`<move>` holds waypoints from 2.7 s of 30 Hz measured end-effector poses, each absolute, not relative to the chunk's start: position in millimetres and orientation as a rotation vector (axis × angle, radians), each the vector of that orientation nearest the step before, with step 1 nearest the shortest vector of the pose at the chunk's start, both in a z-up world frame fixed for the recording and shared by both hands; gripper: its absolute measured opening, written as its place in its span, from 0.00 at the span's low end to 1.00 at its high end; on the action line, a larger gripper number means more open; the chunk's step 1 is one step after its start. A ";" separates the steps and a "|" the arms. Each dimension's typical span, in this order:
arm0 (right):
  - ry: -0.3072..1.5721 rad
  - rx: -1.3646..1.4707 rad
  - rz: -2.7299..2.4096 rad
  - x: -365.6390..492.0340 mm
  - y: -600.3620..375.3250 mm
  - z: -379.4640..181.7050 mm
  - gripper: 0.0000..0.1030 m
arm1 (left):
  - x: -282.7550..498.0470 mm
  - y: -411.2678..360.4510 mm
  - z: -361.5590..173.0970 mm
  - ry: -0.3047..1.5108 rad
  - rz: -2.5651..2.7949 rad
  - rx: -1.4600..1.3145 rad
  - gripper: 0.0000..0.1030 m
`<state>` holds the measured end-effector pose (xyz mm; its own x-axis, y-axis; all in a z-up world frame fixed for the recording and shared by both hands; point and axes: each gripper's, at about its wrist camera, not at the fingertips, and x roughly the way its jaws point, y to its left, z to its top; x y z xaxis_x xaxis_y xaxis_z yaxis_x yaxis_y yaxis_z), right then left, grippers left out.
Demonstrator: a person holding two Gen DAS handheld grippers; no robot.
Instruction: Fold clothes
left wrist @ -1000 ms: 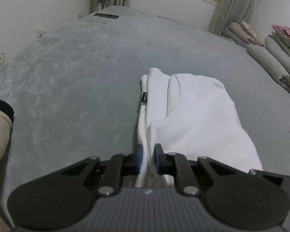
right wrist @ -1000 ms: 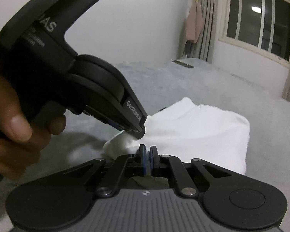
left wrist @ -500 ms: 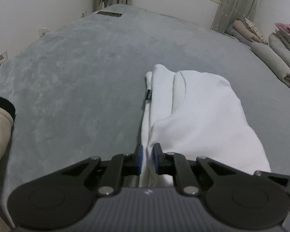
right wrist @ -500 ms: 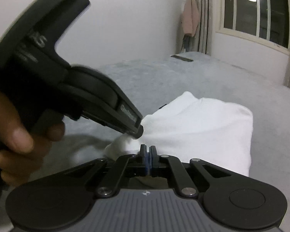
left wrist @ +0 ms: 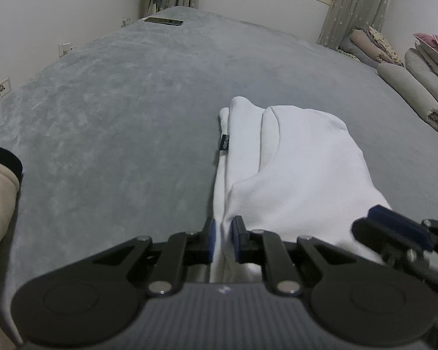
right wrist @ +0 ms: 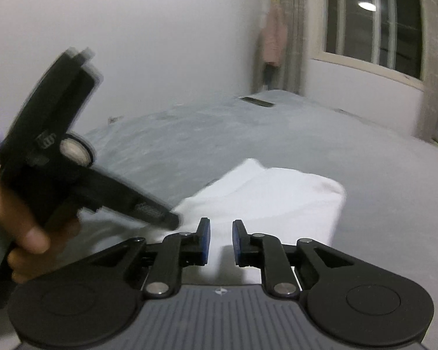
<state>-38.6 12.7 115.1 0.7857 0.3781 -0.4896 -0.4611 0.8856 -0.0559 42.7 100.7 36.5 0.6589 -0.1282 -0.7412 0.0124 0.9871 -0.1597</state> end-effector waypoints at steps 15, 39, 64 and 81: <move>0.586 -0.107 0.455 -14.8 12.9 98.9 0.18 | 44.1 98.1 30.7 0.848 -0.072 -0.121 0.12; 0.537 0.033 0.375 -10.9 -45.9 124.2 0.40 | 33.5 127.0 55.6 0.825 -0.146 -0.262 0.19; 0.865 0.596 0.462 18.0 -107.6 79.8 0.65 | 43.4 125.4 23.9 0.896 -0.195 -0.413 0.50; 0.723 0.414 0.418 -41.3 -93.6 122.6 0.38 | 13.6 111.1 31.3 0.915 -0.304 -0.484 0.12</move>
